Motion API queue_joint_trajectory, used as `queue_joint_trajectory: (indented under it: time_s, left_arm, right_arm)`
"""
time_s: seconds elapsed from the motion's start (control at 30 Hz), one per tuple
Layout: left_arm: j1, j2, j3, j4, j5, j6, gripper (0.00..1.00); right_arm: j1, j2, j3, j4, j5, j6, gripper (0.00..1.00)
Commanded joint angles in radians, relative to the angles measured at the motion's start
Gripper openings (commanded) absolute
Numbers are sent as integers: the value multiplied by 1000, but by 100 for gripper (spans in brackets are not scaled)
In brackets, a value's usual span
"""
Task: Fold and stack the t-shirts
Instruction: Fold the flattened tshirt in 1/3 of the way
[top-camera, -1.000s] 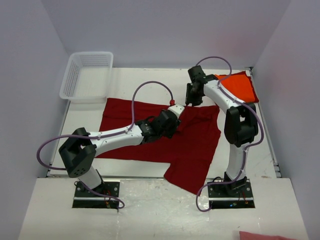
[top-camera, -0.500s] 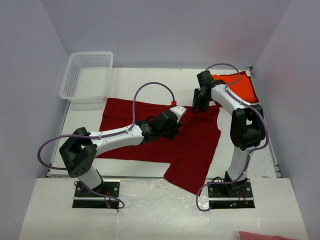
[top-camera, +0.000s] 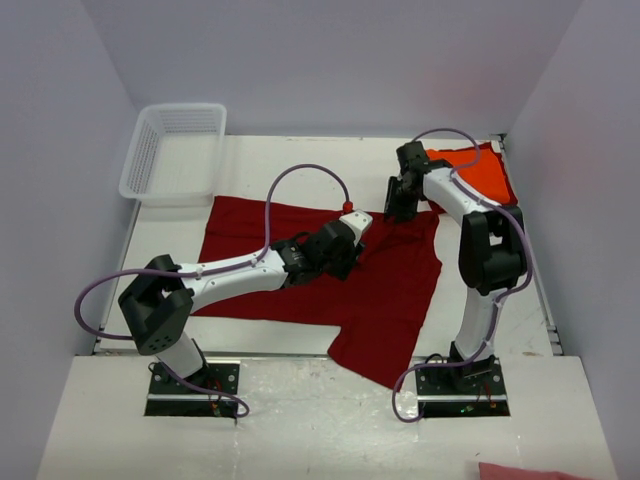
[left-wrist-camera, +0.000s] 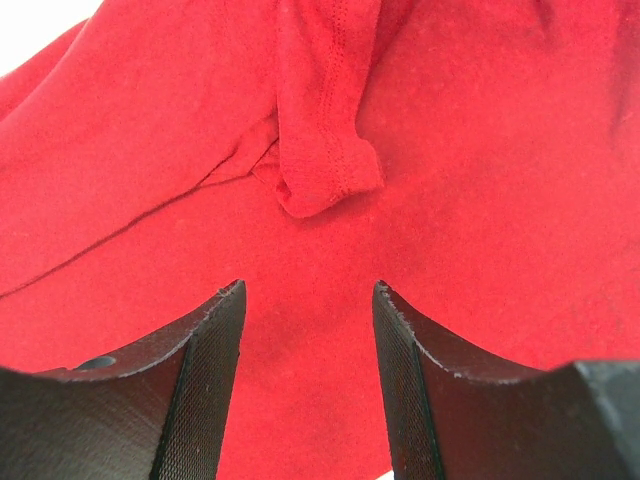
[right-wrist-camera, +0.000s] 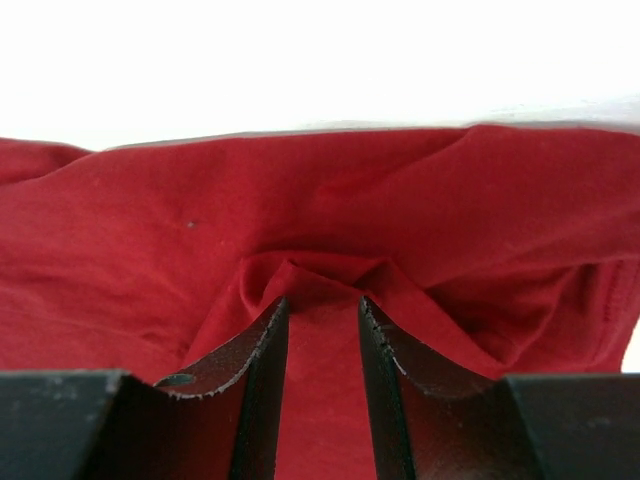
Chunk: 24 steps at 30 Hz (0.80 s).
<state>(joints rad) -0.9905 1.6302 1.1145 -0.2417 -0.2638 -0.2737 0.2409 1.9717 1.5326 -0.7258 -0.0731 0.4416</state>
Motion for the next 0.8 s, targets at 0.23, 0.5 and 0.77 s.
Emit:
queue_joint_trajectory:
  time_s: [0.23,0.5,0.77]
  left_arm:
    - [3,-47,-5,33,-6,8,55]
    - [3,-40,-8,35,-3,8,55]
    - [3,-12,-7,48,5,2,55]
  right_arm:
    - [-6,44,20,28,-27,-3,25]
    - [-6,41,14,39,-25,-6,0]
    - [-8,-36,-5,42,-1,2,2]
